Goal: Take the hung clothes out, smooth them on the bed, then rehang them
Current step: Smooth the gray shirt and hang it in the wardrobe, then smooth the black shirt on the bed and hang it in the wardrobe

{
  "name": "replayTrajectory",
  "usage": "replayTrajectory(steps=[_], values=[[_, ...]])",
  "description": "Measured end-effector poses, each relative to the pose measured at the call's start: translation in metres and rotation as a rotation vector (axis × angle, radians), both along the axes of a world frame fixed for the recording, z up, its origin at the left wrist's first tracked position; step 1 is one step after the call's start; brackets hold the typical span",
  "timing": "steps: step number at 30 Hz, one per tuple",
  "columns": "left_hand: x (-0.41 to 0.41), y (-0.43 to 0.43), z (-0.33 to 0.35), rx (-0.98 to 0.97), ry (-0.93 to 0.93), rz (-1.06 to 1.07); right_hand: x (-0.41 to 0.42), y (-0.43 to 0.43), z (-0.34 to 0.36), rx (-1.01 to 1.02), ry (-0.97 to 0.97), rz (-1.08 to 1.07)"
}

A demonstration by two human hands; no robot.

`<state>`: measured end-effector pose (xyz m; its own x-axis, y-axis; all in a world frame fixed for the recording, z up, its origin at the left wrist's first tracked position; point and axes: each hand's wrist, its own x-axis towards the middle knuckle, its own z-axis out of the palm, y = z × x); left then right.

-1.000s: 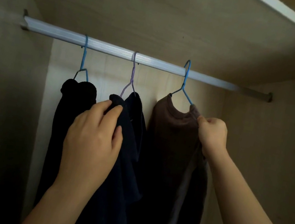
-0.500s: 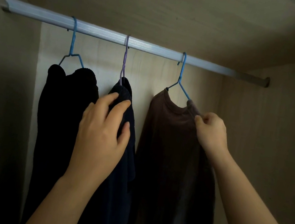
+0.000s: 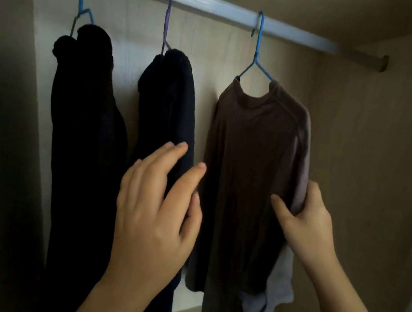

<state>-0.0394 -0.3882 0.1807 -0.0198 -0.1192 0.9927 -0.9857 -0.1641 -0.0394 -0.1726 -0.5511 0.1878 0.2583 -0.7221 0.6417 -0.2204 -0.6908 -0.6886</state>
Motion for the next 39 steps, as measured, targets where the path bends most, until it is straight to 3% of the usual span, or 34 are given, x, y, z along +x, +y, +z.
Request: replayTrajectory(steps=[6,13,16,21,24,27,32,39], values=[[-0.021,0.007,-0.053,0.164,0.100,-0.131,-0.039,0.023,-0.078,0.145,0.141,0.027],[-0.039,0.022,-0.145,0.437,0.277,-0.321,-0.079,0.062,-0.185,0.345,0.306,-0.118],[-0.042,0.037,-0.204,0.601,0.490,-0.429,-0.095,0.081,-0.229,0.513,0.386,-0.196],[-0.044,0.089,-0.289,1.039,1.161,-0.356,-0.122,0.108,-0.293,0.851,0.587,-0.212],[-0.037,0.122,-0.319,1.237,1.292,-0.333,-0.141,0.130,-0.331,0.991,0.626,-0.296],[-0.030,0.150,-0.335,1.384,1.271,-0.347,-0.154,0.176,-0.370,1.128,0.585,-0.404],[-0.020,0.191,-0.351,1.552,1.073,-0.449,-0.163,0.286,-0.410,1.351,0.408,-0.562],[-0.001,0.253,-0.379,1.845,0.968,-0.582,-0.165,0.457,-0.425,1.651,0.030,-0.782]])
